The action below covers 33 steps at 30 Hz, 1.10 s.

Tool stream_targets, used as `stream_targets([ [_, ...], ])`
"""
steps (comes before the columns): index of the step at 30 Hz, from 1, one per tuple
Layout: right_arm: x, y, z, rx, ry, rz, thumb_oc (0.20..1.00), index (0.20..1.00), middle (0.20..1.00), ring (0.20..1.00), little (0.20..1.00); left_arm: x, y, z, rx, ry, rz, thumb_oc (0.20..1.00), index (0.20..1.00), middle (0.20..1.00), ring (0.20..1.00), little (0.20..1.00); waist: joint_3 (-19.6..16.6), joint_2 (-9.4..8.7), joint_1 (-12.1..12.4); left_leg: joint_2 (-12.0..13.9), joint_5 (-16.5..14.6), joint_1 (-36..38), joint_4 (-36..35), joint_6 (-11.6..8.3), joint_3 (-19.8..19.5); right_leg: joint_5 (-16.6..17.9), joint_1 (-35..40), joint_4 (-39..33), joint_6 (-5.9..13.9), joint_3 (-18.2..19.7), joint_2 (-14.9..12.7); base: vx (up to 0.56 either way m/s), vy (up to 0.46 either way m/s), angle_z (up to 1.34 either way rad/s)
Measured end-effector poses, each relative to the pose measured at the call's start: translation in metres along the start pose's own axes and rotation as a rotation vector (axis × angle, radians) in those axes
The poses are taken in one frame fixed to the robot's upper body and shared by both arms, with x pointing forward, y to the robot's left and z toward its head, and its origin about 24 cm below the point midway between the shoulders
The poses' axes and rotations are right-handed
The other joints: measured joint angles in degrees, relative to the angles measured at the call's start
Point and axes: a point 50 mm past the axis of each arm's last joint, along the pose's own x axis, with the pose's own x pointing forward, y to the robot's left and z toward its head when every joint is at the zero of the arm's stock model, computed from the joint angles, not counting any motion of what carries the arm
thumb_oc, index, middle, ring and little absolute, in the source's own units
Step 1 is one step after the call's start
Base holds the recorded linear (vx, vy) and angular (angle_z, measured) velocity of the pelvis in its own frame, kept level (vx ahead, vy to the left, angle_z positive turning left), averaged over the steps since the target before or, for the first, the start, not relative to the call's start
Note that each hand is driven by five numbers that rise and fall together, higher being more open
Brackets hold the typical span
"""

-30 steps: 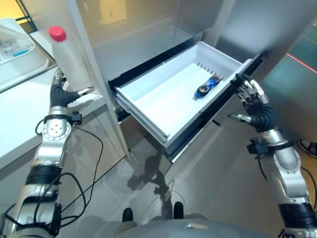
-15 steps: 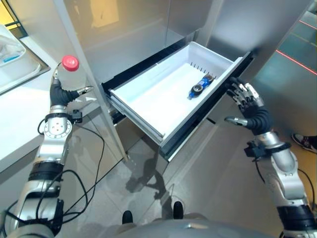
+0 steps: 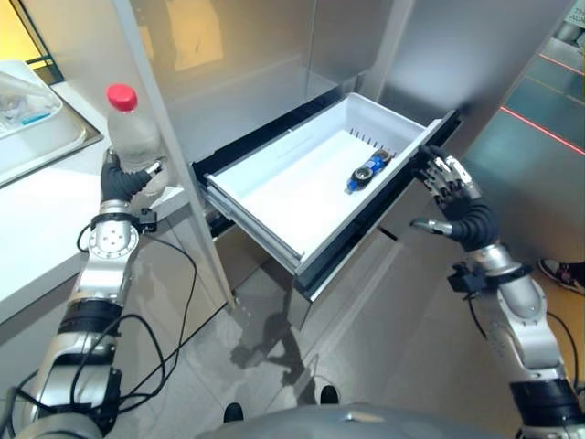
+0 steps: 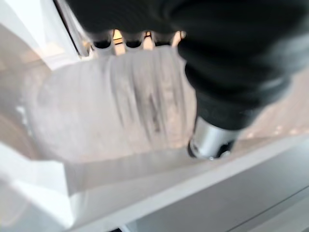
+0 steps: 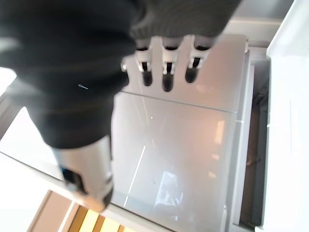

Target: Take the drinks into the refrigerator

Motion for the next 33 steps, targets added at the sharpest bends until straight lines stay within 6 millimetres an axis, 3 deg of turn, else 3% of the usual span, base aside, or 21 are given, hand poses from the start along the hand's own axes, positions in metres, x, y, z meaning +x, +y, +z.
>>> stream_targets([
  [17, 0.003, 0.005, 0.0, 0.005, -0.001, 0.05, 1.0, 1.0, 1.0, 1.0, 1.0, -0.009, -0.008, -0.01, -0.055, 0.045, -0.085, 0.2, 0.2, 0.2, 0.2, 0.2, 0.15, 1.08, 0.43, 0.03, 0.1, 2.02, 0.01, 0.13, -0.22, 0.07, 2.18, -0.01, -0.04, -0.11, -0.02, -0.04, -0.001, 0.0],
  [21, 0.003, 0.004, 0.0, -0.003, 0.011, 0.06, 1.0, 1.0, 1.0, 1.0, 1.0, -0.021, -0.01, -0.012, -0.13, 0.049, -0.135, 0.2, 0.2, 0.2, 0.2, 0.2, 0.31, 1.52, 0.14, 0.05, 0.11, 2.08, 0.01, 0.14, -0.31, 0.07, 2.28, -0.01, -0.04, -0.26, -0.01, -0.05, 0.014, 0.01],
  [25, 0.005, 0.001, 0.001, -0.026, 0.027, 0.081, 1.0, 1.0, 1.0, 1.0, 1.0, -0.047, -0.016, -0.007, -0.204, 0.024, -0.269, 0.2, 0.2, 0.2, 0.2, 0.2, 0.52, 1.84, 1.03, 0.06, 0.11, 2.16, 0.02, 0.14, -0.45, 0.07, 2.4, -0.01, -0.03, -0.5, -0.01, -0.04, 0.029, 0.0],
  [33, 0.004, 0.0, 0.001, -0.027, 0.039, 0.084, 1.0, 1.0, 1.0, 1.0, 1.0, -0.066, -0.019, 0.013, -0.36, -0.052, -0.391, 0.2, 0.2, 0.2, 0.2, 0.2, 1.08, 2.49, 1.95, 0.06, -0.13, 2.94, -0.23, 0.37, -0.63, -0.01, 3.22, -0.02, 0.0, -0.62, -0.06, -0.03, 0.031, 0.01],
])
